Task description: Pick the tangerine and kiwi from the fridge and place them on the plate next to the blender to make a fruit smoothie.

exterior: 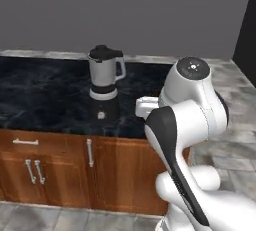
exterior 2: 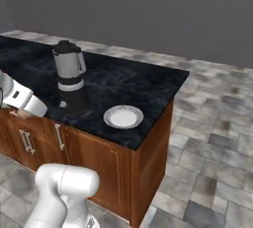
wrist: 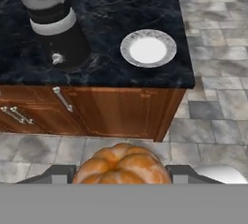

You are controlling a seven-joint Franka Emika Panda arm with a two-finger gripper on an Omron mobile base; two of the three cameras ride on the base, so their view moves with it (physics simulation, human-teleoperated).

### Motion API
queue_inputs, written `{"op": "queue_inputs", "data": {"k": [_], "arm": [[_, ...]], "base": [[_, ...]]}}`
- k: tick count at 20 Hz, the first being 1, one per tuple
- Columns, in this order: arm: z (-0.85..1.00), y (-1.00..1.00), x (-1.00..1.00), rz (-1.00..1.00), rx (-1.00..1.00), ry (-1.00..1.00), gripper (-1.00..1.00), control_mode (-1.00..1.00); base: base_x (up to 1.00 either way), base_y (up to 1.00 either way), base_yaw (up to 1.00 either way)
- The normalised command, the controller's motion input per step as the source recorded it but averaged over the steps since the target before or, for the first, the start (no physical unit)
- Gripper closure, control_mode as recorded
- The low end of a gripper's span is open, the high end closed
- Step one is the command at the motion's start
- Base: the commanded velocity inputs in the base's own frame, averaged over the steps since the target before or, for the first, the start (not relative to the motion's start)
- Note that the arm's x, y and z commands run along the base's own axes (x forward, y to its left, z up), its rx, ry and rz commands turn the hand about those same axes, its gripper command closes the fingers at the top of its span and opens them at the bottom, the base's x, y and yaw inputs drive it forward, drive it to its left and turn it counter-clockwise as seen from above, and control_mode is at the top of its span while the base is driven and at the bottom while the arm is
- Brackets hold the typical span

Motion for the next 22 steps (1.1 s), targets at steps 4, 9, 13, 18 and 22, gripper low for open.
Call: {"op": "queue_inputs", "data": {"k": [4, 9, 13, 18, 22], "arm": [[0.00, 0.00, 0.00, 0.00, 0.00, 0.00, 1.00, 1.00], [0.00, 0.00, 0.00, 0.00, 0.00, 0.00, 1.00, 1.00], [0.00, 0.00, 0.00, 0.00, 0.00, 0.00, 1.00, 1.00], [0.00, 0.00, 0.00, 0.00, 0.00, 0.00, 1.00, 1.00], [0.00, 0.00, 0.00, 0.00, 0.00, 0.00, 1.00, 1.00]], "base": [[0.47, 0.00, -0.71], [0.33, 0.27, -0.56], [0.32, 0.41, -0.30], [0.21, 0.49, -0.22], [0.34, 0.30, -0.15]]}}
